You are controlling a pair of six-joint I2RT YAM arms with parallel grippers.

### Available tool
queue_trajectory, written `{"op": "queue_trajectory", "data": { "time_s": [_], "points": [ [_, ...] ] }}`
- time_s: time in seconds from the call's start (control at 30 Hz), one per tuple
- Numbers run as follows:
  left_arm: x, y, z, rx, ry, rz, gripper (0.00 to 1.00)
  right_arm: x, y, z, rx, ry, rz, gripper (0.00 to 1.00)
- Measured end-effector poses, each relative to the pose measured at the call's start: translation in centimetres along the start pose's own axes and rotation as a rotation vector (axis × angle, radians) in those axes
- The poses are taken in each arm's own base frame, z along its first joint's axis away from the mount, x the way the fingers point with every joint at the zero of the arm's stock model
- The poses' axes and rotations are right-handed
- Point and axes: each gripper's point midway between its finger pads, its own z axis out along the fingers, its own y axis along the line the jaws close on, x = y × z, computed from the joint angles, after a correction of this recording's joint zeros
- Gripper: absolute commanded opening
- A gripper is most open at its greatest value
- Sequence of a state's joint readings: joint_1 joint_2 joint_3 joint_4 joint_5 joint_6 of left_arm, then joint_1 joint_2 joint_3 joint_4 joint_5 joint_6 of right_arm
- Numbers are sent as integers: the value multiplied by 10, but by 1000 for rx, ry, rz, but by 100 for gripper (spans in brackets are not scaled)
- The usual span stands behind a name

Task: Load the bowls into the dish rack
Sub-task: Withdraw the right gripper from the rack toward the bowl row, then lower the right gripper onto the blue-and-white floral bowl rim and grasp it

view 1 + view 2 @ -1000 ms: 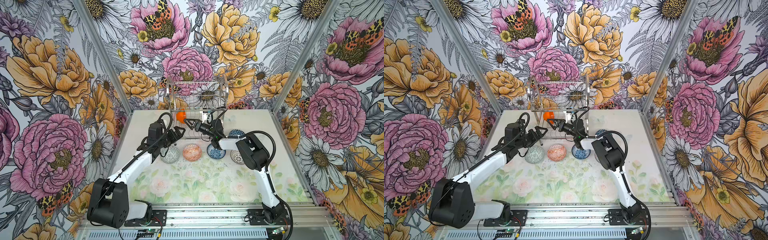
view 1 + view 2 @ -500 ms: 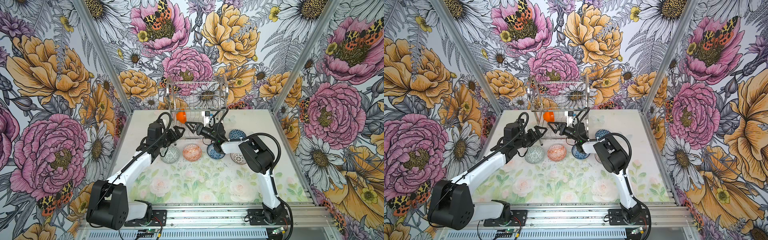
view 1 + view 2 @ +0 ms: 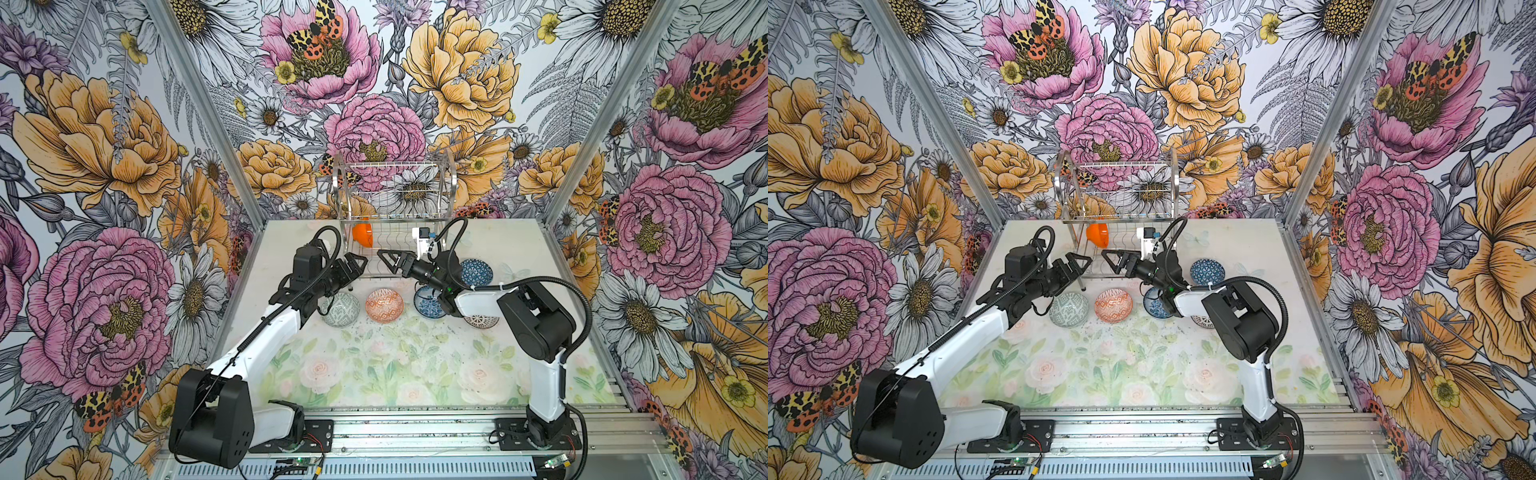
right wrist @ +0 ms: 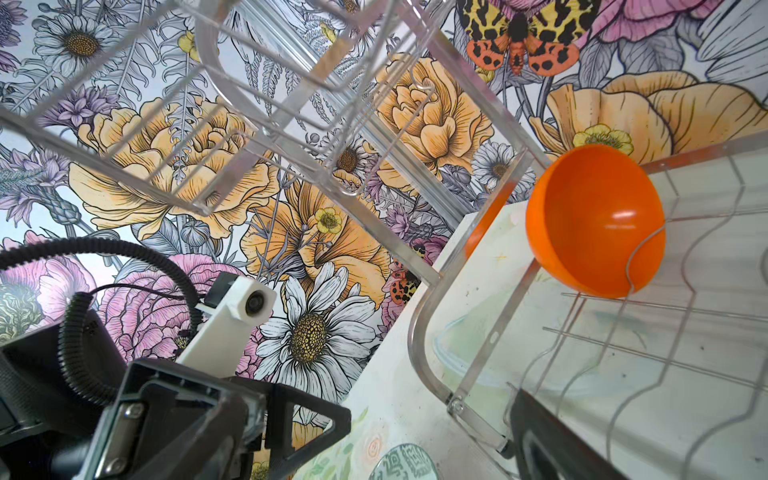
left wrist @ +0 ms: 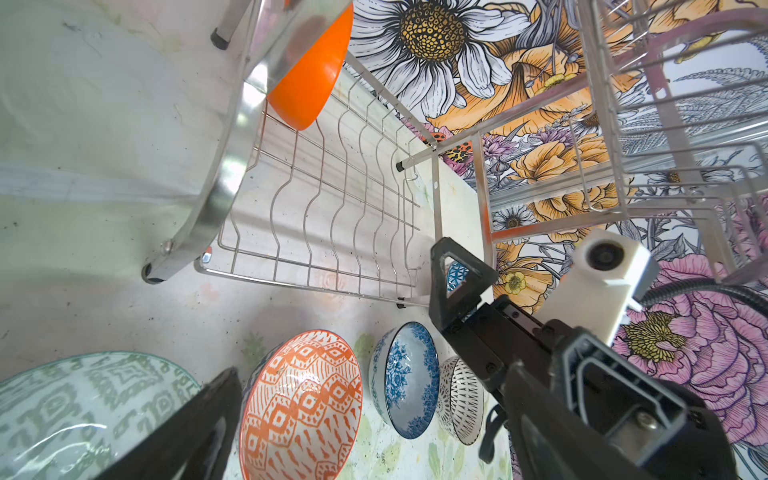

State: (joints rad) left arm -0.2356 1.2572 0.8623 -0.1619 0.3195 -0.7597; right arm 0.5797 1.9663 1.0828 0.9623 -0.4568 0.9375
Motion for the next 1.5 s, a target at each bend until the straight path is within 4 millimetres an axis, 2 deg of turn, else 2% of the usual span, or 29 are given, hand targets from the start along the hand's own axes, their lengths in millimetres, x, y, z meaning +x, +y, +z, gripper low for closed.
{"op": "queue_trajectory", "data": {
  "time_s": [0.17,0.4,0.47,0.57,0.67,0.73,1.0,1.17,1.23,1.33,1.5],
  "points": [
    [4,-8,-20,5,-35,-7,99,-4,15,-15,40,17,-40,99],
    [10,-9,-61,6,-85,-29,99,22,18,-26,135,114,-73,100],
    [10,1,-72,-1,-107,-54,99,31,26,-29,167,149,-107,99],
    [12,27,-83,-32,-129,-118,99,40,41,-34,212,194,-174,99],
    [19,53,-87,-69,-120,-183,99,45,53,-37,245,230,-236,99],
    [26,63,-87,-83,-100,-204,99,48,53,-39,276,249,-265,100],
    [55,90,-78,-92,-5,-293,99,69,14,-65,482,371,-331,100],
    [67,93,-75,-78,34,-305,99,72,-7,-81,606,410,-357,98],
    [68,89,-76,-67,34,-295,99,74,-13,-87,648,423,-364,97],
    [73,73,-77,-22,45,-249,98,74,-22,-96,709,435,-376,92],
    [96,41,-73,50,106,-148,99,81,-41,-112,805,483,-394,82]
  ]
}}
